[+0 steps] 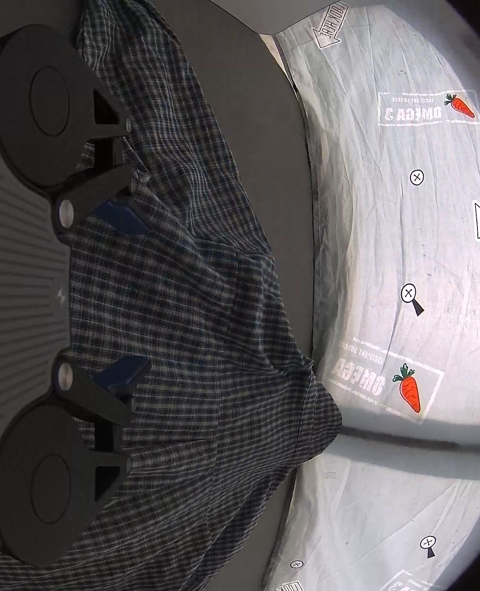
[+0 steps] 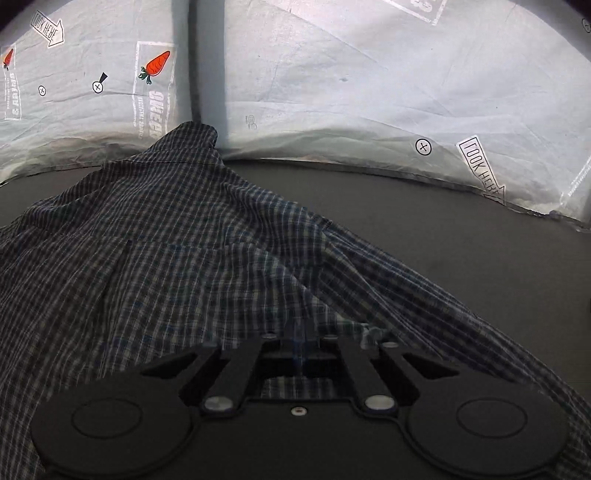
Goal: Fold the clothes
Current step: 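Grasp the shirt with both grippers, lift it and lay it flat again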
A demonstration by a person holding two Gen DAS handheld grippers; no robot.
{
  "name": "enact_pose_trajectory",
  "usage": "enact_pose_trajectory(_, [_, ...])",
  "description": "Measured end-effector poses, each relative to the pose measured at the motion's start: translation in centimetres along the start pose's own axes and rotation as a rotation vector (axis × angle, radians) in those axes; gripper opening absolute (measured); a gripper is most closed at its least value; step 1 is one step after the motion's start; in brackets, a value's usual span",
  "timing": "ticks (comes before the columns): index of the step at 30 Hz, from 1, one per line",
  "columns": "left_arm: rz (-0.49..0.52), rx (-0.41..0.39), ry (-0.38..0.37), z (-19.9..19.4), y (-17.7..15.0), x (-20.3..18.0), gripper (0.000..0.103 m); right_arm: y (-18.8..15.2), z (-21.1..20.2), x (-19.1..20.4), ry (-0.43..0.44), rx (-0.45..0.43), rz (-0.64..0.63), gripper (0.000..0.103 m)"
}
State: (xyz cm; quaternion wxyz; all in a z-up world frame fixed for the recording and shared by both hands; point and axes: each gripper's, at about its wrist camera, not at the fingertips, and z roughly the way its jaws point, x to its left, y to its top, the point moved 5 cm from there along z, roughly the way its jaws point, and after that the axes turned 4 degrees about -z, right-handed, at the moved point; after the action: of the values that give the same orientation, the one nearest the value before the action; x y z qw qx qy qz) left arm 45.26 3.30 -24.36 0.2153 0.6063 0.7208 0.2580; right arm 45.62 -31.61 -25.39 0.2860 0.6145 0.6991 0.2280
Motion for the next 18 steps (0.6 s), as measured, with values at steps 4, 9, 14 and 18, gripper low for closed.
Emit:
enact_pose_trajectory(4, [-0.035,0.071,0.050,-3.1,-7.3,3.4,0.074,-6.8,-3.4,0.9,-0.016,0.060,-0.031,0.003])
enact_pose_trajectory(9, [-0.117,0.127,0.077,-6.3,-13.7,7.1,0.075,-12.2,-7.5,1.3,-0.047,0.081,-0.011,0.004])
enact_pose_trajectory(14, [-0.136,0.138,0.096,-9.1,-17.3,9.1,0.082,-16.2,-11.1,-0.3,-0.095,0.102,0.020,0.008])
enact_pose_trajectory(18, [-0.130,0.147,0.095,-10.7,-19.8,10.0,0.088,-19.5,-13.8,-1.4,-0.118,0.115,0.074,0.022])
